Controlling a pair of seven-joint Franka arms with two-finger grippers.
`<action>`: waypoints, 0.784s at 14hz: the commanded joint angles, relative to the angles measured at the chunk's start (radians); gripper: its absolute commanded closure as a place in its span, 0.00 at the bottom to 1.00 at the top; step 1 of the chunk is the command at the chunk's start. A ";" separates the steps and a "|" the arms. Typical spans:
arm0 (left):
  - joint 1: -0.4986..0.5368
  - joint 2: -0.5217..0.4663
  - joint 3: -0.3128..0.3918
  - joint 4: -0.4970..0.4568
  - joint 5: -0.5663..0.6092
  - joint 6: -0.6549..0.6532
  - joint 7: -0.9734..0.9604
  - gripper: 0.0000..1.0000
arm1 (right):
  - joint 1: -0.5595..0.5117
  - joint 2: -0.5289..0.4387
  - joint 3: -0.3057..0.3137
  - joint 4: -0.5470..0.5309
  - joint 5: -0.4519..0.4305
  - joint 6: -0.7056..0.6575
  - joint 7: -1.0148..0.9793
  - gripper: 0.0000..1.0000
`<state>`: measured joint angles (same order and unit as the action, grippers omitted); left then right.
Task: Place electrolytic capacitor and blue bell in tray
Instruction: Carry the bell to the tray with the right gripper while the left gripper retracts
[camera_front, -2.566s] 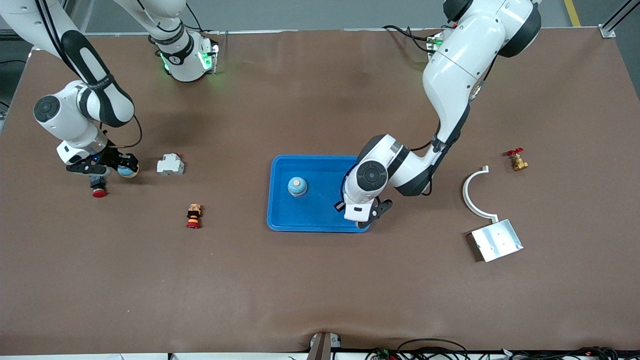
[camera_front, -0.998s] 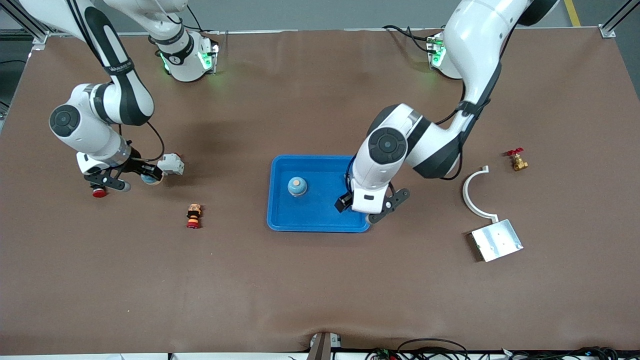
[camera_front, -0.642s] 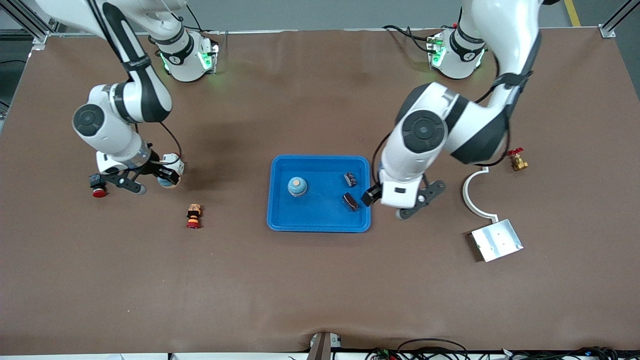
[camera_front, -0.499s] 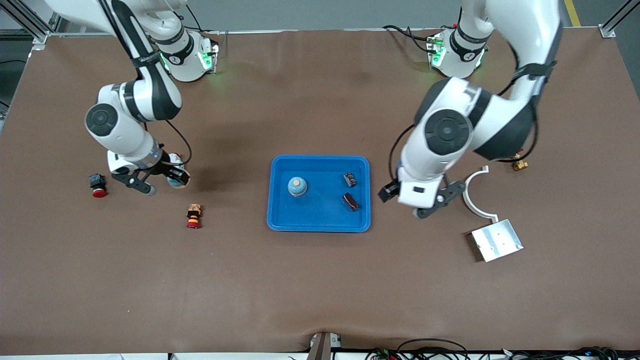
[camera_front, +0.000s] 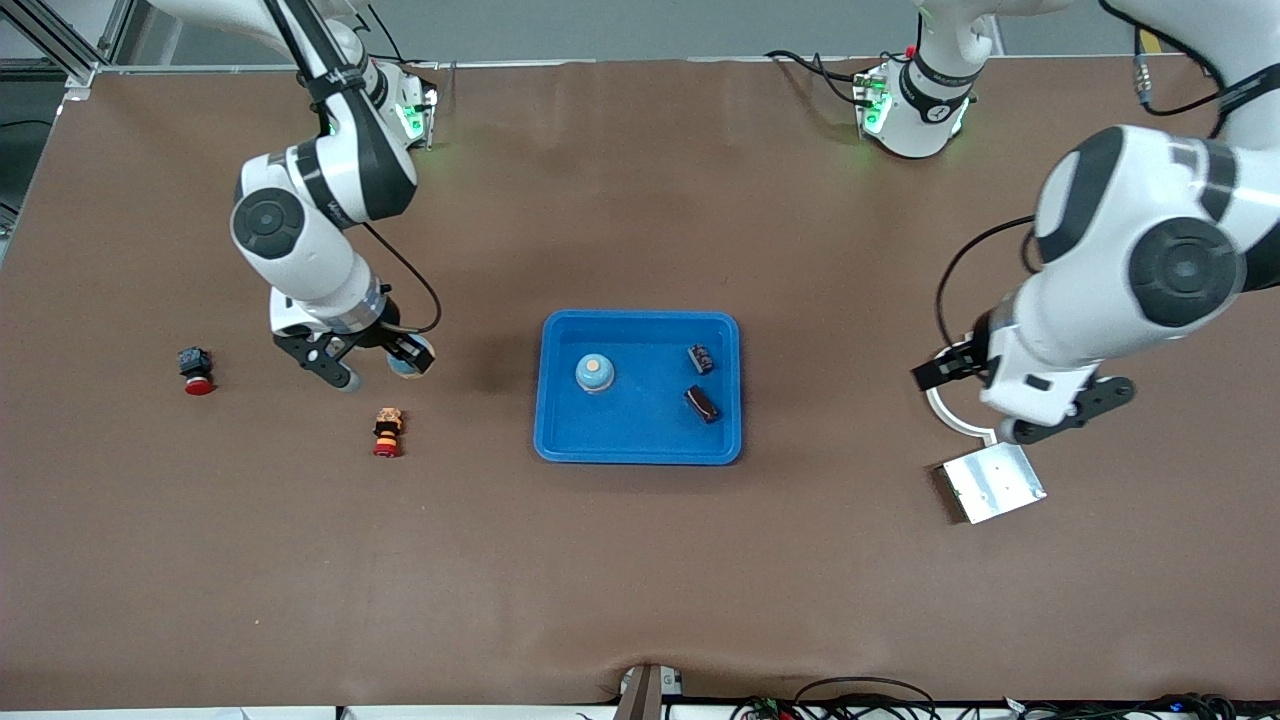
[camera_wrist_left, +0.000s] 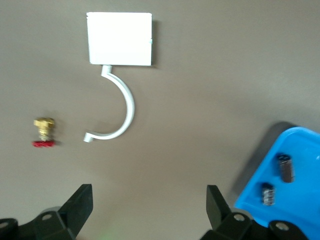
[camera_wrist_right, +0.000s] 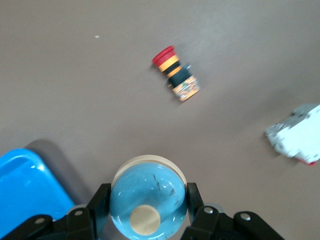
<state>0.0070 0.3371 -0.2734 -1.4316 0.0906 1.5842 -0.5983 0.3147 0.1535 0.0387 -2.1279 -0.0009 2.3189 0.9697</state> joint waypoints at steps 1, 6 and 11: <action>0.072 -0.111 -0.010 -0.127 -0.017 -0.003 0.150 0.00 | 0.062 0.075 -0.010 0.081 0.010 -0.012 0.104 1.00; 0.220 -0.207 -0.010 -0.239 -0.057 0.003 0.457 0.00 | 0.158 0.214 -0.011 0.215 0.002 -0.001 0.294 1.00; 0.258 -0.320 -0.010 -0.435 -0.071 0.155 0.506 0.00 | 0.221 0.369 -0.014 0.382 -0.008 -0.001 0.431 1.00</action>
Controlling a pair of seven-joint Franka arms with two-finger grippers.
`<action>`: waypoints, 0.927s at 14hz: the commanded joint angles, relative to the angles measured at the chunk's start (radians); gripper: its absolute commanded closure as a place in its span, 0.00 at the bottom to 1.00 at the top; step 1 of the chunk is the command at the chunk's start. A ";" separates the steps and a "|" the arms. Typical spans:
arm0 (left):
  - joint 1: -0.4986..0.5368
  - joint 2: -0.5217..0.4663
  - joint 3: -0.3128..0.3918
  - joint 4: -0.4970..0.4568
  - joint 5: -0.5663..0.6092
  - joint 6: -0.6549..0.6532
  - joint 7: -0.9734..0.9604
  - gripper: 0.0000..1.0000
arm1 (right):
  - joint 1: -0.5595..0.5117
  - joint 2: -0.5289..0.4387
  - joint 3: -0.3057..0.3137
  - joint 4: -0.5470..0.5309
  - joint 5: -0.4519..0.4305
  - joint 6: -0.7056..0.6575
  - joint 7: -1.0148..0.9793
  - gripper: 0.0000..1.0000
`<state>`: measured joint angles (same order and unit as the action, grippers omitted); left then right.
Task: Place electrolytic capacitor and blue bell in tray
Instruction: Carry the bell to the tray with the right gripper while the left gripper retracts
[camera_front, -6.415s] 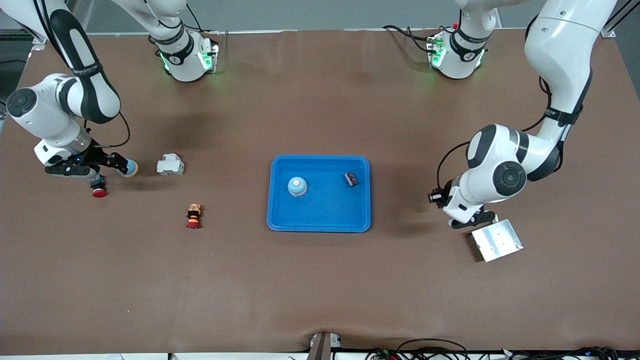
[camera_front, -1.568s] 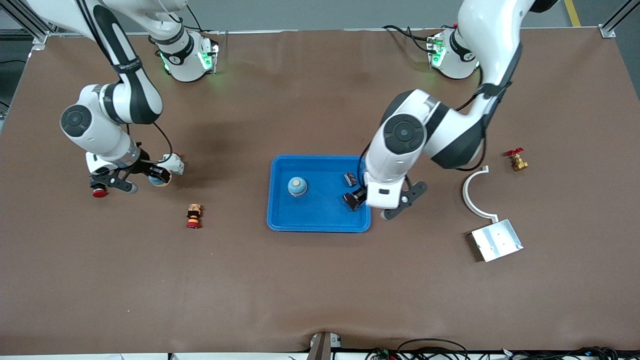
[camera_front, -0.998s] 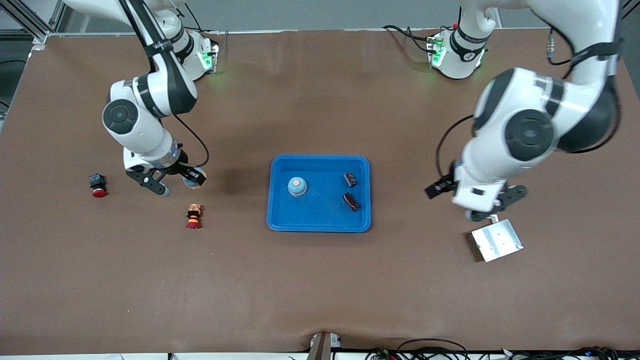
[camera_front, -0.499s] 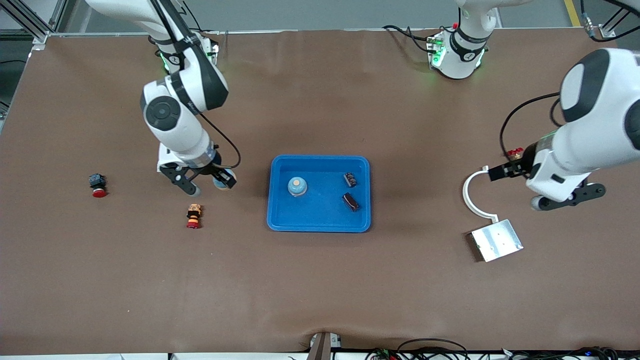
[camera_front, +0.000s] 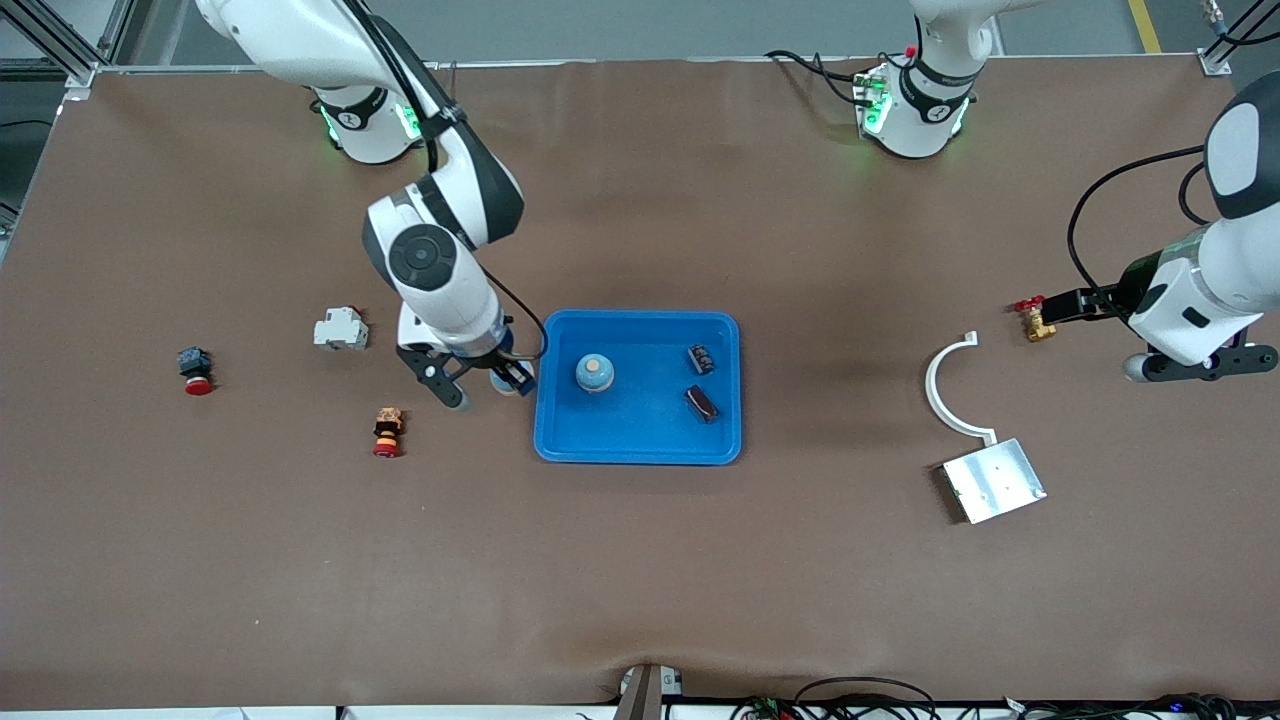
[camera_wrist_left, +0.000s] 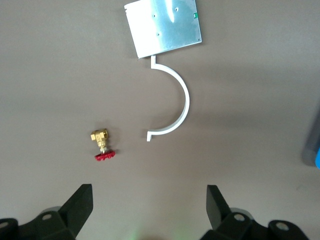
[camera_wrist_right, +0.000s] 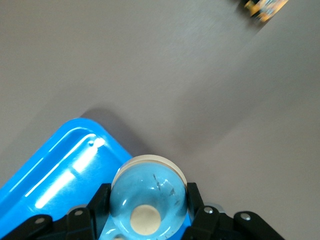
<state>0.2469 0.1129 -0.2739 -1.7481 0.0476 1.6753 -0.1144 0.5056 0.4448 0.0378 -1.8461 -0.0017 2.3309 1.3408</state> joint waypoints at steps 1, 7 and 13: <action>0.025 -0.102 -0.008 -0.120 -0.029 0.064 0.030 0.00 | 0.043 0.107 -0.015 0.134 -0.009 -0.015 0.082 1.00; 0.040 -0.121 -0.008 -0.114 -0.060 0.061 0.058 0.00 | 0.082 0.230 -0.018 0.263 -0.046 -0.016 0.181 1.00; 0.040 -0.108 -0.008 -0.091 -0.064 0.063 0.053 0.00 | 0.090 0.287 -0.019 0.324 -0.049 -0.021 0.202 1.00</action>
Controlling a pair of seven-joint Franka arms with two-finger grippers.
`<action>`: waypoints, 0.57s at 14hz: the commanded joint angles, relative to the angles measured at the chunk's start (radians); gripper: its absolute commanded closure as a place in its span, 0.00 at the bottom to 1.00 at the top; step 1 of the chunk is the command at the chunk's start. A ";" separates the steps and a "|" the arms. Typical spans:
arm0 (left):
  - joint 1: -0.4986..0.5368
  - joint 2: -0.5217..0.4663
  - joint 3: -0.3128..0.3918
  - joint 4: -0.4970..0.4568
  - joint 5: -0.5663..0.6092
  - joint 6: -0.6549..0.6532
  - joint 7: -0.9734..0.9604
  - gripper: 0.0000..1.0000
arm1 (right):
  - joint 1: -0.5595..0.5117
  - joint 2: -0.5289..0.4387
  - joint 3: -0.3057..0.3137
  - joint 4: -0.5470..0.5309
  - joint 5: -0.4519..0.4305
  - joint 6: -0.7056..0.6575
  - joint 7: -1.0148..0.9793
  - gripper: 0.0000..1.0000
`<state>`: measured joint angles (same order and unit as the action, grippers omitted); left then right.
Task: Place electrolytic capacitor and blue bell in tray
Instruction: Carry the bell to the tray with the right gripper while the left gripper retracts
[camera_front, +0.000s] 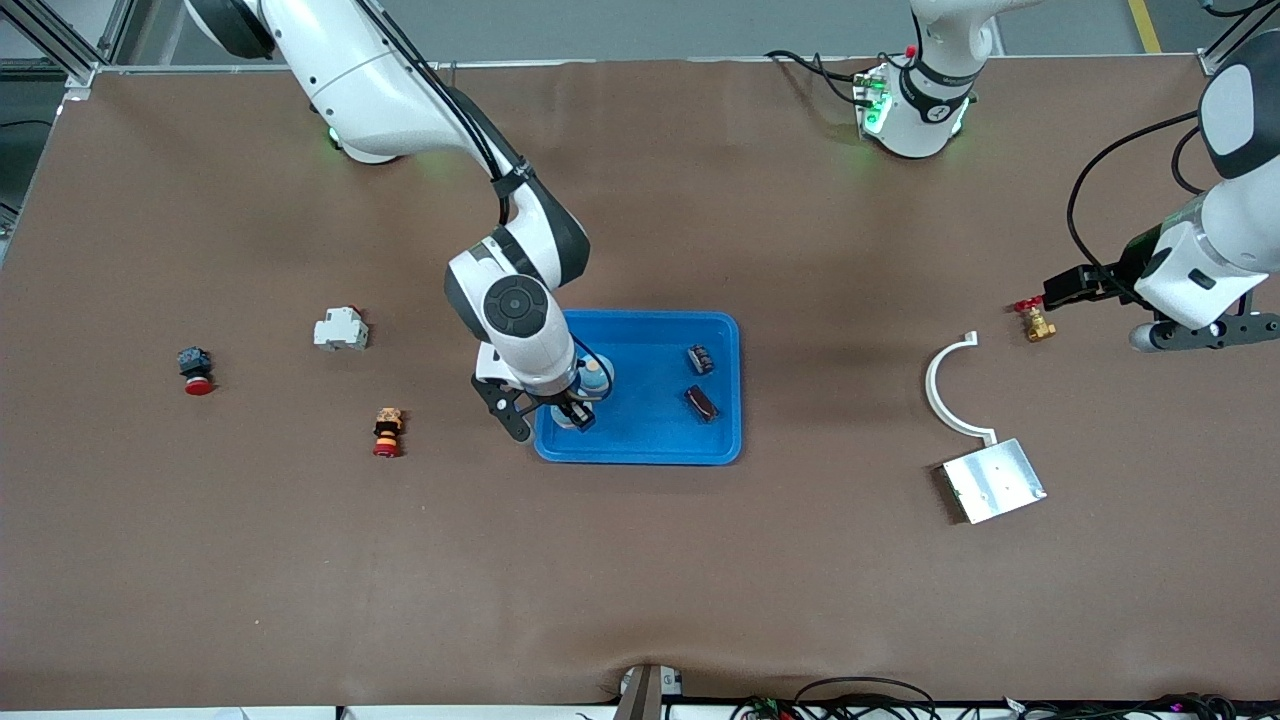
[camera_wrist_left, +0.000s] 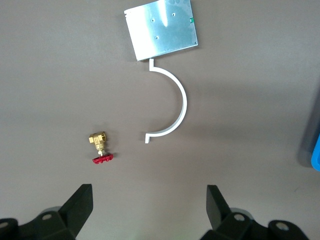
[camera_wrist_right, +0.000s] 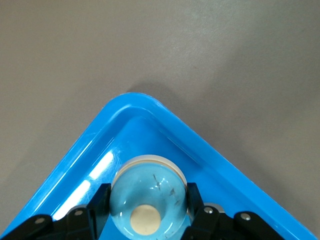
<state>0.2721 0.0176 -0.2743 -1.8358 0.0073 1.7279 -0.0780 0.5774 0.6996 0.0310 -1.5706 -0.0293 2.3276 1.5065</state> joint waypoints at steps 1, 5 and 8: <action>0.015 -0.012 -0.008 -0.002 -0.024 0.010 0.012 0.00 | 0.027 0.049 -0.014 0.069 -0.037 -0.022 0.053 1.00; 0.007 0.005 -0.008 -0.002 -0.024 0.010 0.006 0.00 | 0.039 0.121 -0.014 0.148 -0.086 -0.025 0.113 1.00; -0.001 0.010 -0.006 0.000 -0.026 0.015 0.004 0.00 | 0.042 0.144 -0.014 0.175 -0.089 -0.025 0.132 1.00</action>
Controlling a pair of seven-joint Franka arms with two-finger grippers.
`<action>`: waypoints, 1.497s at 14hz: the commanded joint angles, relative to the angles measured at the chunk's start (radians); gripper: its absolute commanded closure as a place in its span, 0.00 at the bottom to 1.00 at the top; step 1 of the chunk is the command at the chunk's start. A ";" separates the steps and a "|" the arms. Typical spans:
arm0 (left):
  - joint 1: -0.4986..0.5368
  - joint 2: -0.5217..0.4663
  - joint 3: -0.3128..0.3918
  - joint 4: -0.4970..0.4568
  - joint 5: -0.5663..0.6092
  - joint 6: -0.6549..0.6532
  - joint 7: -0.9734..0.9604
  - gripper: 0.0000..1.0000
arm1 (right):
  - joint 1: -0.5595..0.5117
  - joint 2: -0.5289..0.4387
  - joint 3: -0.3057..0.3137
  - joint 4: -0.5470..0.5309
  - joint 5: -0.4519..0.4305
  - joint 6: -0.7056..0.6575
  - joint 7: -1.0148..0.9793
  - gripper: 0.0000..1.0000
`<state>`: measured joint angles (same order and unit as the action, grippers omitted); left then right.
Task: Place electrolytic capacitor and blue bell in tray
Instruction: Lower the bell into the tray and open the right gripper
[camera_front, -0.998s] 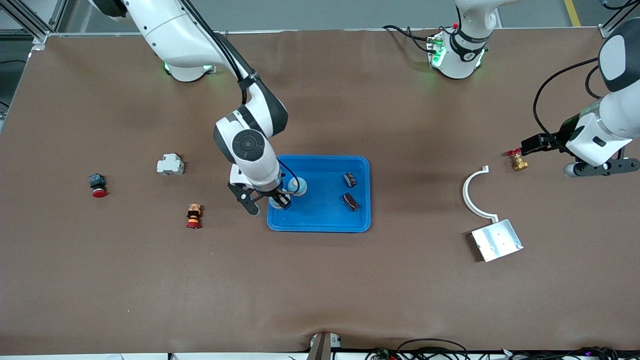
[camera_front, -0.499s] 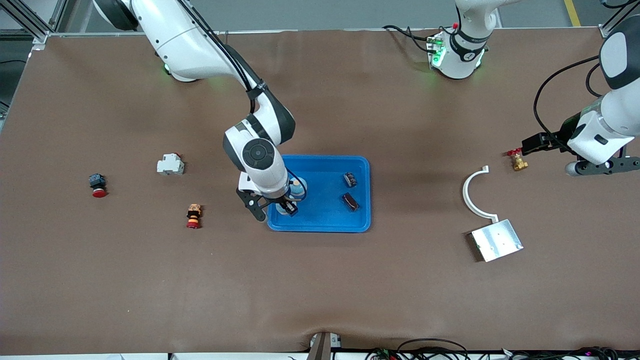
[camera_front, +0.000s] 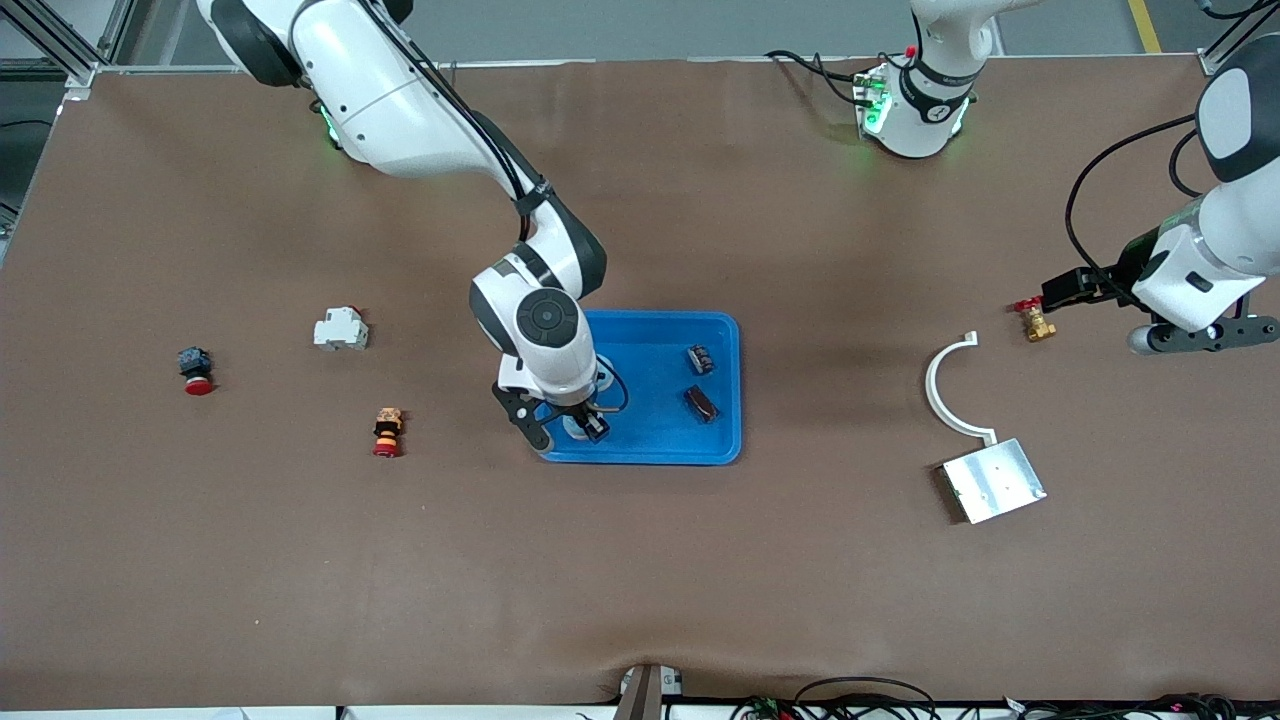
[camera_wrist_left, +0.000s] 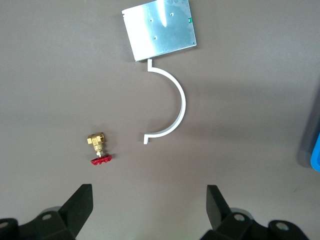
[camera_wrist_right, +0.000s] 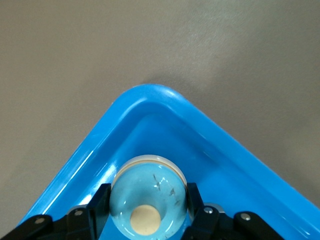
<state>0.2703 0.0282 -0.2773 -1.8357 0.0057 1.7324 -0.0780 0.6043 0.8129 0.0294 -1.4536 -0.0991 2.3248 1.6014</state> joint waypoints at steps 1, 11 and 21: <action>-0.002 0.001 -0.002 0.000 -0.024 0.010 0.004 0.00 | 0.018 0.035 -0.013 0.061 -0.019 -0.022 0.038 1.00; -0.032 0.009 0.020 0.000 -0.023 0.012 0.001 0.00 | 0.031 0.060 -0.023 0.068 -0.019 -0.015 0.052 1.00; -0.196 0.009 0.173 -0.002 -0.021 0.007 -0.002 0.00 | 0.029 0.075 -0.023 0.082 -0.034 0.002 0.057 0.00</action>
<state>0.1251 0.0401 -0.1536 -1.8358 0.0051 1.7356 -0.0798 0.6193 0.8592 0.0193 -1.4217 -0.1110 2.3324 1.6314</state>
